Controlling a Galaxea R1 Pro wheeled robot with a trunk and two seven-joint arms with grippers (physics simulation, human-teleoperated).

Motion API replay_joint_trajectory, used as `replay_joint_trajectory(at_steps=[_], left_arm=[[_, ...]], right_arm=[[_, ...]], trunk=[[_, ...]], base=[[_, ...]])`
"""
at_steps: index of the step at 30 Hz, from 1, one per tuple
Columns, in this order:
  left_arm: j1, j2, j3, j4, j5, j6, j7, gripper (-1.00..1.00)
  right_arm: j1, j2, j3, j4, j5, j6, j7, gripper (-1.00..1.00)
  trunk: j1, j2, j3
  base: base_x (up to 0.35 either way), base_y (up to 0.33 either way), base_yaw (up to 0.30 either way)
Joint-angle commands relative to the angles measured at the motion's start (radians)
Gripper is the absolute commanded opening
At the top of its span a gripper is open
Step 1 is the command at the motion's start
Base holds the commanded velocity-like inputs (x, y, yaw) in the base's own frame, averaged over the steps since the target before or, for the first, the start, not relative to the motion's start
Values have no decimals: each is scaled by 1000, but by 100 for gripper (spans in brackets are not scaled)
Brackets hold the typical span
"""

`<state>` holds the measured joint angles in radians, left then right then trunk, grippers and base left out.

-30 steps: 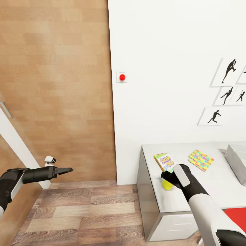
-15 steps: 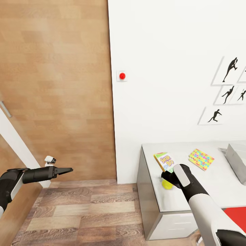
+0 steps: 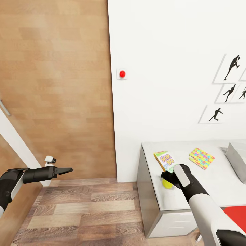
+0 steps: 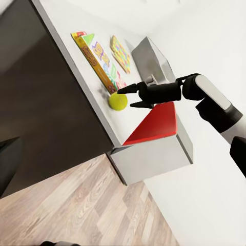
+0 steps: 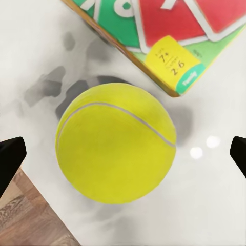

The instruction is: Put all the toys in the child's room - the three board games (two on the bed and one on the table), the two jigsaw puzzles on the table, and the tennis ball on the table - inside the toy box on the table in the child's room.

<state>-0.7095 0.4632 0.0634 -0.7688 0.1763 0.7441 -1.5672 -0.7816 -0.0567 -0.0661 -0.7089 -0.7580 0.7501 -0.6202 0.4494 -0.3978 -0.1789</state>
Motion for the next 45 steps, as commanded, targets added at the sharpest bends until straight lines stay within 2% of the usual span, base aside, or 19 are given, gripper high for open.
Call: replay_joint_trajectory(at_steps=[1, 27, 45], left_arm=[[-1, 0, 0, 0, 0, 11, -4, 100], [-1, 0, 0, 0, 0, 9, -4, 100], [-1, 0, 0, 0, 0, 9, -4, 100]], right_arm=[[-1, 0, 0, -1, -10, 2, -9, 100], [-1, 0, -1, -1, -9, 2, -1, 100], [-1, 0, 0, -1, -8, 2, 0, 100]], trunk=[[1, -2, -2], [1, -2, -17], [1, -2, -19]], base=[[0, 0, 0], [6, 0, 0], [1, 0, 0]])
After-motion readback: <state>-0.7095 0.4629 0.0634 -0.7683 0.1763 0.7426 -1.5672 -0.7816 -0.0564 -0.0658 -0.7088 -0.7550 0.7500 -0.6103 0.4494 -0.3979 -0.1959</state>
